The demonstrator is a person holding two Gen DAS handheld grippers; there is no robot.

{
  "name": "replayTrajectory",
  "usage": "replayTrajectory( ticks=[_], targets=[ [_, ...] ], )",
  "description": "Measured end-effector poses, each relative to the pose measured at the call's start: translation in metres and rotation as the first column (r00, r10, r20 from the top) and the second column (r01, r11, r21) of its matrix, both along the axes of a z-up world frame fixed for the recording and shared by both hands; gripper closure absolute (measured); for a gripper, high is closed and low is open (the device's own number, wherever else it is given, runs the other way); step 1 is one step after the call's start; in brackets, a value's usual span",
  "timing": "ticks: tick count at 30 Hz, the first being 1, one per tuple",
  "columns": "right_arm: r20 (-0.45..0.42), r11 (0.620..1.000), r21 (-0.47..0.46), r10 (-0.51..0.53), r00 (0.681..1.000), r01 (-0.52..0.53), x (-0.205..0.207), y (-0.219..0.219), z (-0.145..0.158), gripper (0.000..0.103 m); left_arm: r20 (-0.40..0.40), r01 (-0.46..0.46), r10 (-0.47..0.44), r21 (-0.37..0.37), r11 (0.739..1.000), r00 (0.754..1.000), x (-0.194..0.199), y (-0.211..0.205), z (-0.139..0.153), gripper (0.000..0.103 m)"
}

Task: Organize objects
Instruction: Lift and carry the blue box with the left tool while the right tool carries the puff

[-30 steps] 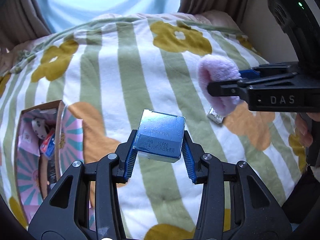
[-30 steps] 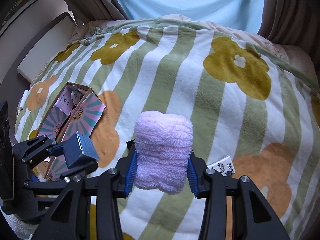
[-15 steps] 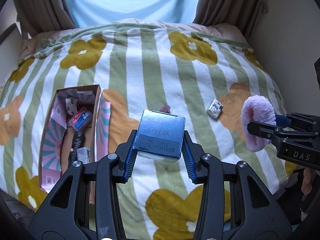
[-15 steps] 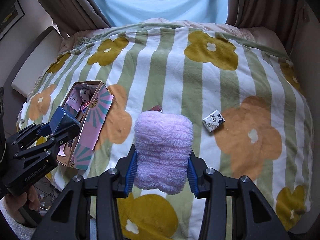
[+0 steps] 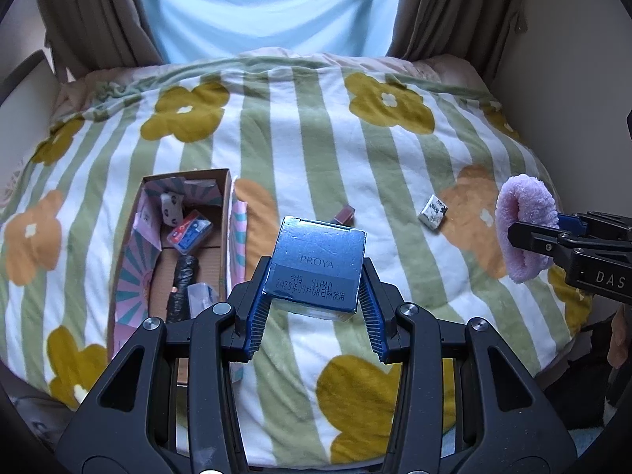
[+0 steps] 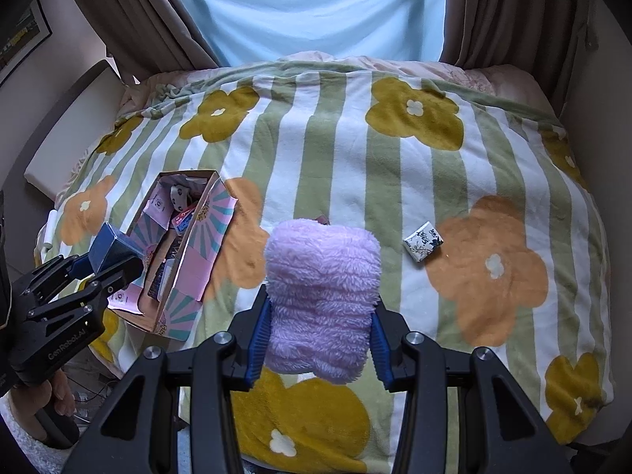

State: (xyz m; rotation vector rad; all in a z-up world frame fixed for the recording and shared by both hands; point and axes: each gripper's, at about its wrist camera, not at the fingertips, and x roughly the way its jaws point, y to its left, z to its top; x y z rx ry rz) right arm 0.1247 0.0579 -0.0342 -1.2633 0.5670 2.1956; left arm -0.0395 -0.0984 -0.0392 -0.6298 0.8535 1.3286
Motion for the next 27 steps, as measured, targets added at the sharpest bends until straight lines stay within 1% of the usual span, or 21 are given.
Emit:
replayTrajectory(
  ticks=[6,10,13,16,20,27],
  targets=[
    [-0.008,0.998,0.004,0.065,0.998,-0.065,-0.039,-0.025,0.004,0.062,-0.008,-0.018,0.018,0.009,1.000,1.000,-0.040,-0.005,0.013,0.064],
    [-0.019,0.993,-0.002,0.114,0.993,-0.114,-0.072,-0.041,0.003,0.062,-0.023,-0.049,0.050,0.014,0.999,0.999,-0.074,-0.008,0.017,0.064],
    [-0.013,0.987,0.000,0.159,0.987,-0.160,-0.100,-0.053,-0.001,0.062,-0.027,-0.083,0.083,0.002,0.997,0.996,-0.103,-0.009,0.015,0.064],
    [-0.007,0.980,0.000,0.201,0.980,-0.201,-0.129,-0.064,-0.006,0.062,-0.031,-0.109,0.108,-0.016,0.994,0.994,-0.131,-0.008,0.009,0.064],
    [0.010,0.971,-0.005,0.240,0.971,-0.240,-0.167,-0.074,-0.018,0.062,-0.043,-0.121,0.119,-0.047,0.992,0.992,-0.162,-0.005,-0.006,0.064],
    [0.061,0.952,-0.028,0.307,0.950,-0.306,-0.234,-0.084,-0.054,0.062,-0.041,-0.119,0.115,-0.121,0.985,0.992,-0.202,0.011,-0.046,0.064]
  ],
)
